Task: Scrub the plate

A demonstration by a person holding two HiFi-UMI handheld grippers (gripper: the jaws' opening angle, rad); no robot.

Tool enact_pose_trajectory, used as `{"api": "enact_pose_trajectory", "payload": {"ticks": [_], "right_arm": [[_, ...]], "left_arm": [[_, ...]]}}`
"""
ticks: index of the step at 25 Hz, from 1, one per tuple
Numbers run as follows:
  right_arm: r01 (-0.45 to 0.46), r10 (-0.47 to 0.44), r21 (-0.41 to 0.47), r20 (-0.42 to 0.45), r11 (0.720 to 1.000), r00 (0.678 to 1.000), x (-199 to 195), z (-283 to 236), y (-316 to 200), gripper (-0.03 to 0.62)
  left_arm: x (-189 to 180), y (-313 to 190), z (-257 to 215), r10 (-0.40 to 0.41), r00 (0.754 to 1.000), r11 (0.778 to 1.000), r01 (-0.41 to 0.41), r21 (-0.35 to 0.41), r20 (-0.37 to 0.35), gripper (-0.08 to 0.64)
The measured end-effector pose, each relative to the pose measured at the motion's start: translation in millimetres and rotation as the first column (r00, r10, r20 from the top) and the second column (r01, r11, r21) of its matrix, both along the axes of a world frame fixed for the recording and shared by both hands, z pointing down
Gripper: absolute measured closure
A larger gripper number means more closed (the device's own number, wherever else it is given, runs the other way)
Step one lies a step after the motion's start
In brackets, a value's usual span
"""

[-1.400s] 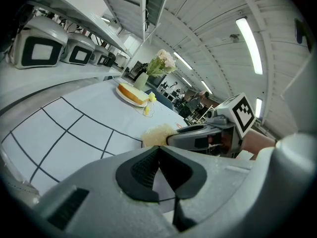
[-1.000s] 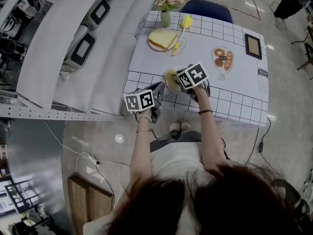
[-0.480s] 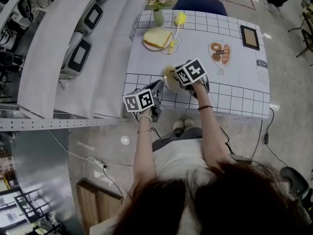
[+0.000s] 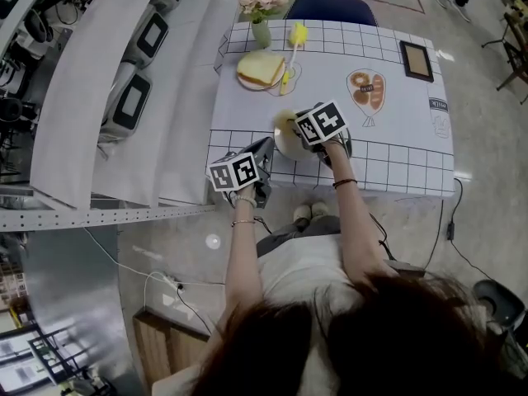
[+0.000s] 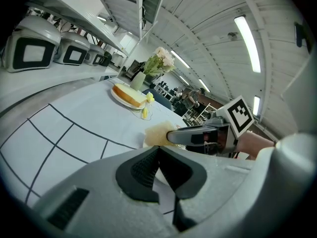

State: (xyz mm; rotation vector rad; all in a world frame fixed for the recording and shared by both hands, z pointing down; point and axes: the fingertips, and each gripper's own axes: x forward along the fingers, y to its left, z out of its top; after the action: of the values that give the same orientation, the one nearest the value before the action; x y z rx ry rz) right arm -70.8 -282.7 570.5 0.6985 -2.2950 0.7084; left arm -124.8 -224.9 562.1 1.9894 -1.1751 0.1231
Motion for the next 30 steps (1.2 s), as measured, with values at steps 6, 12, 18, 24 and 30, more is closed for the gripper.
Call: {"api": "enact_pose_trajectory", "payload": {"ticks": [6, 12, 18, 24, 30], "right_arm": [[-0.042, 0.042, 0.010, 0.001, 0.999, 0.999, 10.6, -0.6, -6.4, 0.512], [-0.065, 0.065, 0.008, 0.009, 0.998, 0.998, 17.3, -1.5, -9.6, 0.512], [-0.076, 0.076, 0.014, 0.001, 0.997, 0.997, 24.3, -1.8, -12.6, 0.512], [-0.091, 0.091, 0.013, 0.002, 0.996, 0.996, 31.3, -1.5, -13.4, 0.512], [-0.105, 0.105, 0.015, 0.003, 0.994, 0.994, 39.3, -2.4, -12.4, 0.512]], "left_arm": [[3.8, -3.5, 2.4, 0.012, 1.000, 1.000, -0.012, -0.006, 0.007, 0.549], [11.7, -7.9, 2.2, 0.033, 0.999, 0.999, -0.033, -0.002, -0.001, 0.549], [17.2, -10.5, 3.0, 0.045, 0.999, 0.999, -0.045, -0.006, -0.005, 0.549], [22.4, -11.8, 5.1, 0.058, 0.998, 0.998, -0.059, -0.010, -0.007, 0.549], [29.6, -10.4, 6.2, 0.076, 0.997, 0.997, -0.076, -0.013, -0.005, 0.549]]}}
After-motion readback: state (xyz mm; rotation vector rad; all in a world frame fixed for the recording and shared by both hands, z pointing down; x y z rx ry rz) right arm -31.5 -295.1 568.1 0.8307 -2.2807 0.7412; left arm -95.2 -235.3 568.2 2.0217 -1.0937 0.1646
